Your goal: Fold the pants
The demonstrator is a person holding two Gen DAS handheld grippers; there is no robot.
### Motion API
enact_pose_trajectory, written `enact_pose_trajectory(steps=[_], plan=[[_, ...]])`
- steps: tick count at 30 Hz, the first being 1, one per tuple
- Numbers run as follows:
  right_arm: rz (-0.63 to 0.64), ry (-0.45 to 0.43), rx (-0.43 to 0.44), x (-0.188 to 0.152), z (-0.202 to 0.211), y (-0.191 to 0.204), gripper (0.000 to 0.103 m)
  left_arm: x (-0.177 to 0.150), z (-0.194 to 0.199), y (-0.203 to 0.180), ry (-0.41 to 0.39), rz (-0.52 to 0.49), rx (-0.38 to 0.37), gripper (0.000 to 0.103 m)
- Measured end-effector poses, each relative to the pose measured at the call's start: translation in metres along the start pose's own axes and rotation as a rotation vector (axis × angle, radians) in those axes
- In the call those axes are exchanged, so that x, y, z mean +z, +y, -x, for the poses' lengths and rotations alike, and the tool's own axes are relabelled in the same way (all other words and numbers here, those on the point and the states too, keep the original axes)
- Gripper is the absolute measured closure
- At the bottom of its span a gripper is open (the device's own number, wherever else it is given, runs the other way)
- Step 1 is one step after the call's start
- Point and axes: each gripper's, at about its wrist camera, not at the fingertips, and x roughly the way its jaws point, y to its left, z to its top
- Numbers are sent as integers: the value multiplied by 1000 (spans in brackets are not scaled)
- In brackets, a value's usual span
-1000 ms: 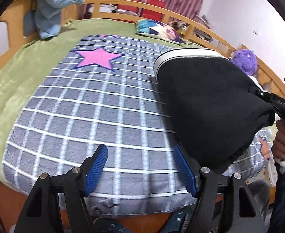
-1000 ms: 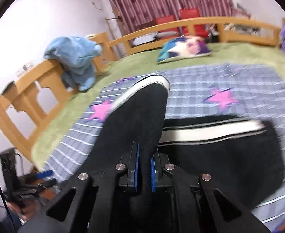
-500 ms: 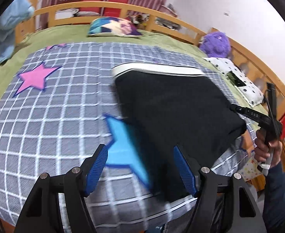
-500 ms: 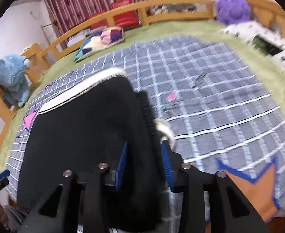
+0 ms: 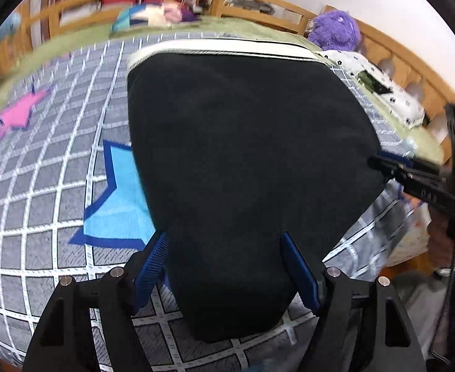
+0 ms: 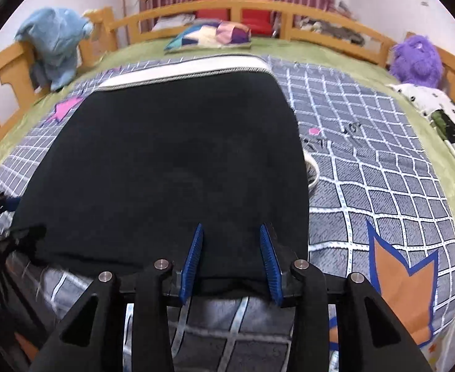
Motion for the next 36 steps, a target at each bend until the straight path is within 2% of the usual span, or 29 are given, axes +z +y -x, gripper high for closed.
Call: enact_pose_trajectory(steps=[2,3,5,6,9,11,13,14,15,19,21,22,23,25,27,29,31,32,33,34,36], plan=[[-14,9,45,6,6,-8,65,6,8,11,2,44,-44,29],[-21,-14,77,13,13,-14,65,11,15,17,-27,55,-34,30],[-45,-88,78,28,18,-25,51,22,25,27,-93,62,16,30],[-57,-106,72,33,19,-31,49,29,26,32,-105,75,25,30],[-139,-125,92,60,4,-52,46,48,16,52,-88,147,-7,30],[-193,-97,118,79,-22,-66,44,56,6,63,-78,195,-35,30],[-234,-5,144,92,-60,-77,42,61,-4,72,-82,239,-66,32],[-246,27,168,92,-72,-79,33,63,-11,76,-82,259,-86,32],[-269,54,196,91,-85,-84,30,65,-19,78,-73,272,-110,32],[-347,79,341,79,-104,-103,30,67,-52,89,-35,330,-212,30],[-334,74,375,73,-106,-102,33,69,-59,93,-56,350,-258,30],[-319,81,397,71,-105,-99,39,70,-62,92,-59,348,-267,34],[-296,110,443,71,-106,-95,38,71,-64,91,-58,341,-287,40],[-273,105,432,67,-103,-91,39,76,-68,93,-43,344,-304,62],[-312,114,435,69,-102,-94,47,83,-61,96,-53,330,-322,77],[-349,90,439,74,-91,-99,61,91,-49,98,-69,309,-353,81],[-336,40,408,79,-68,-89,68,105,-35,98,-86,274,-355,82],[-326,20,382,84,-60,-81,79,112,-28,99,-97,259,-351,83],[-327,-8,359,89,-52,-71,80,121,-15,105,-120,245,-350,84],[-336,-34,381,94,-45,-61,81,126,-9,111,-132,244,-351,84],[-305,-66,363,110,-35,-31,81,138,15,137,-175,245,-306,84]])
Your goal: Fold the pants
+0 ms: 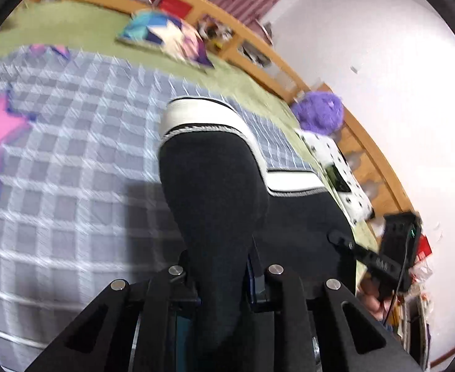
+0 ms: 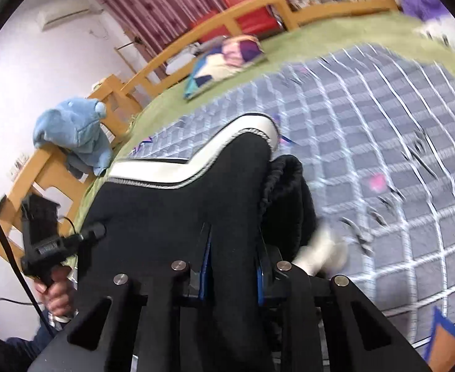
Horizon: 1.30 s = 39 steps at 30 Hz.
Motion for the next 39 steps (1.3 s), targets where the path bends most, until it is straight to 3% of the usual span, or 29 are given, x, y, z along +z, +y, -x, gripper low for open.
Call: enact_pose_trajectory(steps=[3,4,6,7,9,11,14,16,18,21,23,28,31,32,33,34,35,37,39], plan=[[11,-2,81,2,-24,42,82,26,34,32,-35,-7,110,84],[-6,22,146,1,-40,53,82,31,38,40,-34,1,128,84],[-9,50,186,-2,-69,67,82,35,42,69,-6,19,177,81],[-6,71,177,-6,-90,73,81,33,37,76,15,20,197,77],[0,73,130,-11,-109,73,77,23,21,95,55,7,329,69],[-6,79,93,-10,-125,58,75,15,9,101,68,-29,432,67],[-84,125,112,-8,-129,38,72,9,21,107,36,-3,388,54],[-23,134,4,-7,-121,56,57,3,31,103,27,5,373,52],[27,119,-67,-10,-106,72,56,-11,45,96,22,-24,372,52],[54,92,-94,-32,-78,81,56,-41,66,85,21,-90,412,52],[89,87,-118,-48,-66,89,55,-71,89,77,1,-116,386,52],[66,88,-69,-85,-51,86,55,-122,121,67,-19,-181,358,52],[9,108,-43,-98,-53,81,55,-135,106,63,18,-197,391,52],[8,112,-43,-99,-53,83,56,-136,100,60,12,-205,399,54],[18,110,-49,-101,-53,85,57,-135,90,56,0,-218,424,69],[45,106,-65,-103,-52,89,63,-133,82,52,-20,-225,517,84],[55,105,-73,-104,-53,91,78,-131,78,52,-27,-219,548,86],[52,95,-72,-104,-53,90,90,-125,92,57,-127,-156,559,92],[17,43,-39,-102,-41,84,91,-123,106,64,-144,-102,508,92]])
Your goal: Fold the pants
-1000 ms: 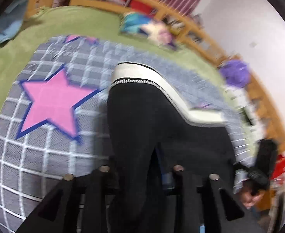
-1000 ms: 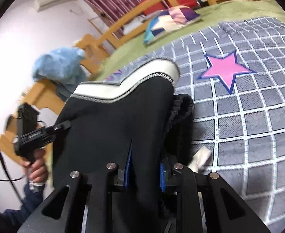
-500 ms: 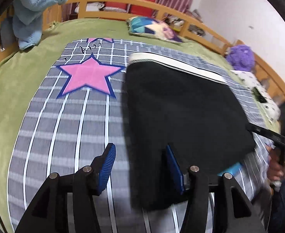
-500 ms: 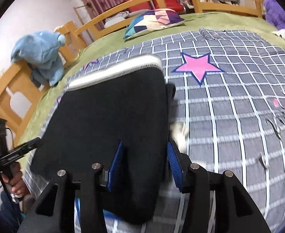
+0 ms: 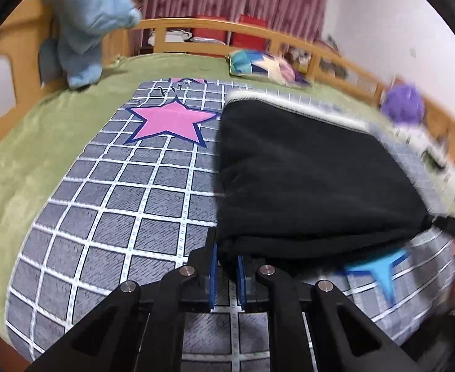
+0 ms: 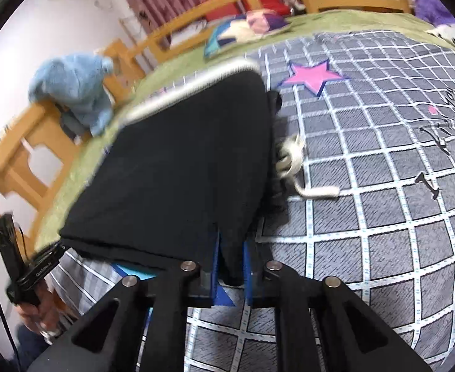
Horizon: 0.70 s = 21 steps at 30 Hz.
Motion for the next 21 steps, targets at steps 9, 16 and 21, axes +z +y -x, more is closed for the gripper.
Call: enact_pose_trajectory(steps=[9,16,21], plan=[[118,68,-97,-11,-4,15,76,-7,26,4,43,-65,40,66],[84,-37,-114,37,-2,8,72,42,22,-6,-47,2,-23,60],[142,-46,-163,38,-26,13,94,33,-37,-35,93,-42,-11,60]])
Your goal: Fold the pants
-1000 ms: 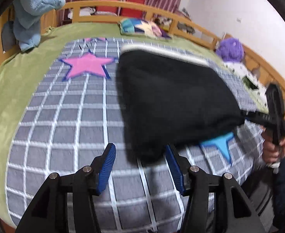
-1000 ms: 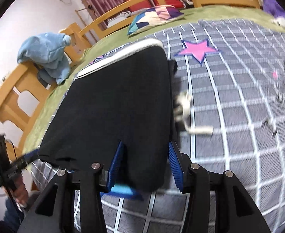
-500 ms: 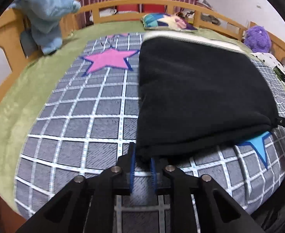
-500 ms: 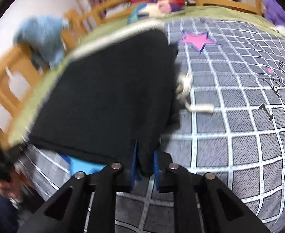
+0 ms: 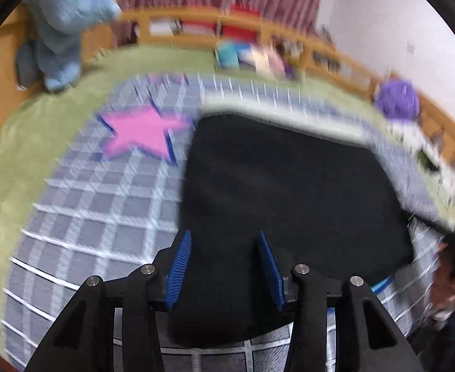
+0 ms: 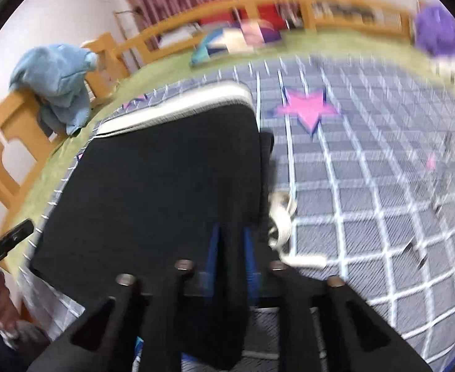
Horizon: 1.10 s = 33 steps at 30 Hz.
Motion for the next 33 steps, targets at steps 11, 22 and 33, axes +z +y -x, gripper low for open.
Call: enact_pose_trajectory(steps=[11,22,33], plan=[[68,-15,-10,28,6,0,65,-11,5,10,-49,34,-95,50],[-17,-80,28,81,-34,-13,91,2,9,6,-118,2,-60,49],[66,-124,-117,65,-3,5,69,50,4,11,-81,115,-164,46]])
